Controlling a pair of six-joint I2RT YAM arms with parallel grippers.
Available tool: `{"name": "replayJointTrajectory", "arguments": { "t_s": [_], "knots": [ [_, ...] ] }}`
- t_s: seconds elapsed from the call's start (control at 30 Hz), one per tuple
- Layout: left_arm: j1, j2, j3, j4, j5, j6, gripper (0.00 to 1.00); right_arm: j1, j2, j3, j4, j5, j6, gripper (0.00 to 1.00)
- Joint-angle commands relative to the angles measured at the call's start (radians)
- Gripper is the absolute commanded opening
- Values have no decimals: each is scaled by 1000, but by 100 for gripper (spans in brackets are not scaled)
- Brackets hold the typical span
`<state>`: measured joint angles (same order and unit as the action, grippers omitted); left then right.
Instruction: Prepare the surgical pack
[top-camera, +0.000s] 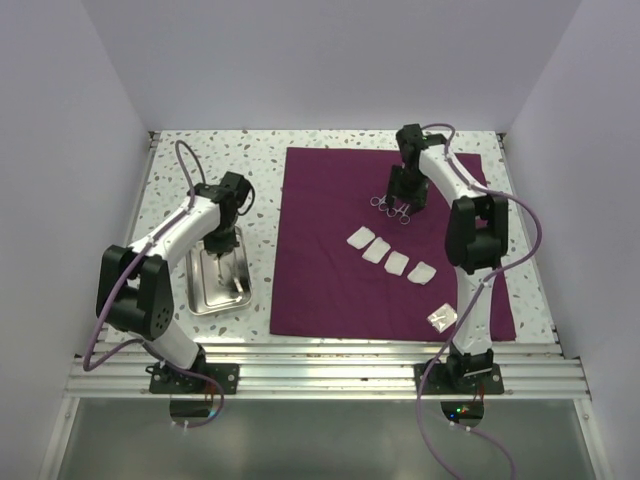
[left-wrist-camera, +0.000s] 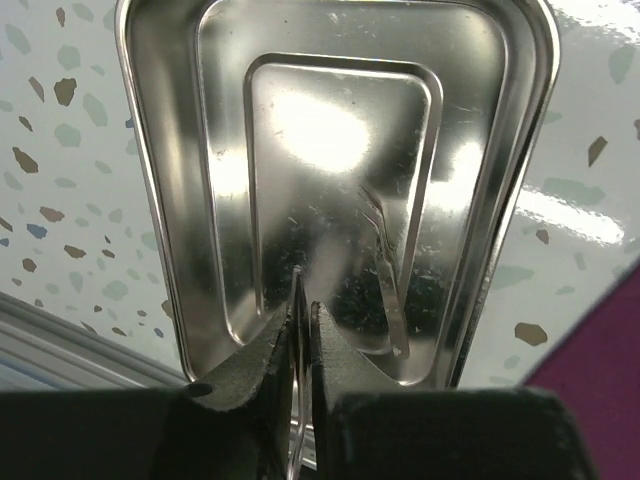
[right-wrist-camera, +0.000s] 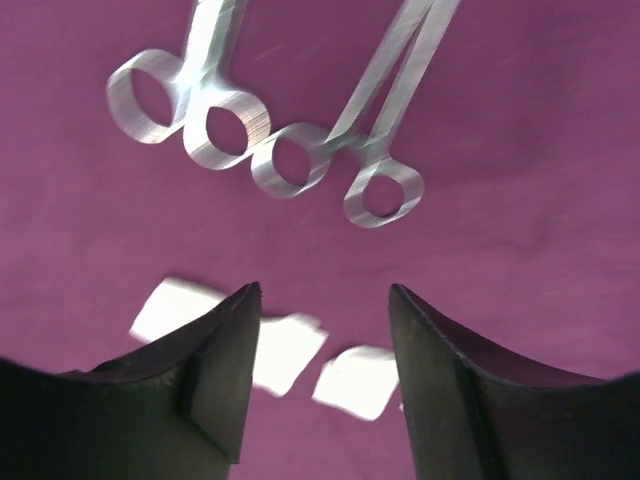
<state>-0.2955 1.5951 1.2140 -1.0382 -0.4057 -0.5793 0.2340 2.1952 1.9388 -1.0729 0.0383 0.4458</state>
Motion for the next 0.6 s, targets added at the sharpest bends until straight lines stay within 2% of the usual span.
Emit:
{"name": "replayJointTrajectory", "arguments": {
  "t_s": [0.0,0.13,0.17,0.27,0.33,0.47,0.57],
  "knots": [
    [16,32,-22,43,-50,32,15,-47,14,34,17,112,34,57],
    [27,40,-53,70,-38,48,28,-58,35,37,62,141,36,55],
    [29,40,-54,72,-36,50,37,-61,47,48,56,138,37,54],
    [30,23,-44,64,-32,50,50,-67,77,72,41,137,47,51],
    [29,6,-31,56,-10,49,54,-70,83,62,54,124,54,48],
    [29,-61,22,56,70,44,54,-76,90,51,56,115,67,38],
    [29,-101,44,64,149,36,54,-82,80,29,68,110,67,35]
  ]
}}
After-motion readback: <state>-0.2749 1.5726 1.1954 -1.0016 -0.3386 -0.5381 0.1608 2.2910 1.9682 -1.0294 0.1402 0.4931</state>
